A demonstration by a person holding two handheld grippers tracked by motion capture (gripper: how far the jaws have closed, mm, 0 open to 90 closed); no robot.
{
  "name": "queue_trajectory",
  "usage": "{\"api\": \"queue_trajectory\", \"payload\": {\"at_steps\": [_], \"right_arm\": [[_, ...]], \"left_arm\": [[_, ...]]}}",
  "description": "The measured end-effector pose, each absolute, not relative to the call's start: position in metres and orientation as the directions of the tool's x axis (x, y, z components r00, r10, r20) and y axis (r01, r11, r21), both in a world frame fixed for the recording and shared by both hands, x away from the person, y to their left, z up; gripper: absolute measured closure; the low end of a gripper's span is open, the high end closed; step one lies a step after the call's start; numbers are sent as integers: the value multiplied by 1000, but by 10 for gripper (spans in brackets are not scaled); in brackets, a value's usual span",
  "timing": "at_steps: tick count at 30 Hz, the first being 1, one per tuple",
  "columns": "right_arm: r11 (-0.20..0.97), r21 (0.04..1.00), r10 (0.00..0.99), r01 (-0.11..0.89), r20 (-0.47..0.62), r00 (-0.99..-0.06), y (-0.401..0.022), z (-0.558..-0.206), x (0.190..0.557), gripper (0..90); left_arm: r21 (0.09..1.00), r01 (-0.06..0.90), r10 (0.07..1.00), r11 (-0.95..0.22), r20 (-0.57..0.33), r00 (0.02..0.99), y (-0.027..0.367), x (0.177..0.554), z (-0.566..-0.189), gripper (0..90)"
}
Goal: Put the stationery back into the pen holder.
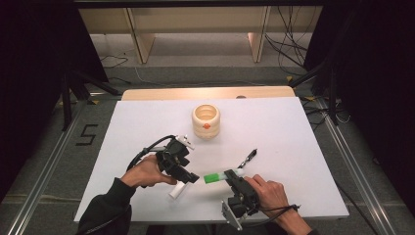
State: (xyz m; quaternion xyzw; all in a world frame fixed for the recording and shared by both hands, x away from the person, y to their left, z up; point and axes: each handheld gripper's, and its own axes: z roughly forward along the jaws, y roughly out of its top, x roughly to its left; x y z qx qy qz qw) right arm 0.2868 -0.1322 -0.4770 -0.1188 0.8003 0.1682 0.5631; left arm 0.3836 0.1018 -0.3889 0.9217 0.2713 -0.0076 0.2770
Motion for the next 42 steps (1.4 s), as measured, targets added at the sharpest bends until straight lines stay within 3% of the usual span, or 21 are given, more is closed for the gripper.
{"api": "queue_trajectory", "payload": {"at_steps": [5, 13, 22, 29, 36, 42], "right_arm": [[922, 153, 25, -356, -940, -340, -137, -476, 292, 767], [926, 241, 118, -292, -917, -382, -149, -468, 304, 767], [870, 449, 313, -206, -823, -473, -160, -454, 317, 767], [766, 635, 488, -103, -678, -549, -173, -439, 330, 766], [545, 838, 663, 21, -416, -622, -181, -421, 347, 767], [387, 911, 734, 141, -212, -646, -182, -417, 366, 767]], "left_arm": [[495, 526, 537, -691, -135, 833, 103, 383, -400, 231], [551, 560, 619, -619, -97, 779, 112, 382, -403, 197], [608, 568, 690, -554, -46, 722, 121, 373, -414, 162], [696, 547, 728, -465, -51, 684, 133, 361, -419, 156], [718, 534, 734, -446, -49, 677, 131, 350, -424, 152], [719, 524, 736, -457, -25, 676, 131, 346, -427, 152]]}}
